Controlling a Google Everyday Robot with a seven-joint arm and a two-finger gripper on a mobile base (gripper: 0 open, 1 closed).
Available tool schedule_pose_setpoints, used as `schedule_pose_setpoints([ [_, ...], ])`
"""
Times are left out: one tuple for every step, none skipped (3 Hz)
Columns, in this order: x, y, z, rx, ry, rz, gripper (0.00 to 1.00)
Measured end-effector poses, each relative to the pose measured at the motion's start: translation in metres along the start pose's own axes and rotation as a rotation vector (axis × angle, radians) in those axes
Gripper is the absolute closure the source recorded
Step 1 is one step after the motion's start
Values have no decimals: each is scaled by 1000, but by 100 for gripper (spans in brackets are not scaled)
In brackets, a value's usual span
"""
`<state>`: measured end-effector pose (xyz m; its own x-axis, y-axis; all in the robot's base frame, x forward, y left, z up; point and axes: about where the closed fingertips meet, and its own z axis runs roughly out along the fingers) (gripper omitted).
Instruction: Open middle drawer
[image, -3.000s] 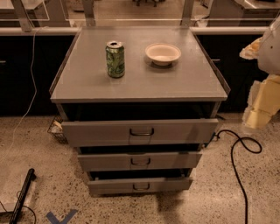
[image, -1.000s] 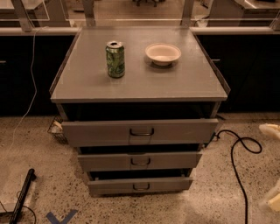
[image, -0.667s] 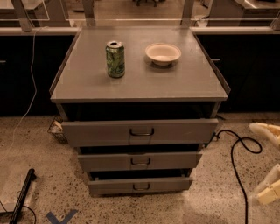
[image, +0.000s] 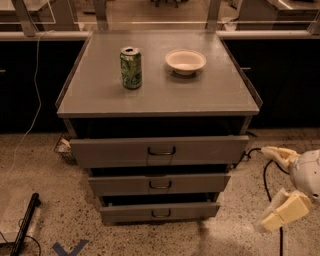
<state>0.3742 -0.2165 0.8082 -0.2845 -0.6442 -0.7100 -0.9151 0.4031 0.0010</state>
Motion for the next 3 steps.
schedule_pose_setpoints([
  [2, 1, 3, -1, 10, 4, 0],
  [0, 10, 14, 12, 22, -9, 0],
  [26, 14, 49, 17, 65, 49, 0],
])
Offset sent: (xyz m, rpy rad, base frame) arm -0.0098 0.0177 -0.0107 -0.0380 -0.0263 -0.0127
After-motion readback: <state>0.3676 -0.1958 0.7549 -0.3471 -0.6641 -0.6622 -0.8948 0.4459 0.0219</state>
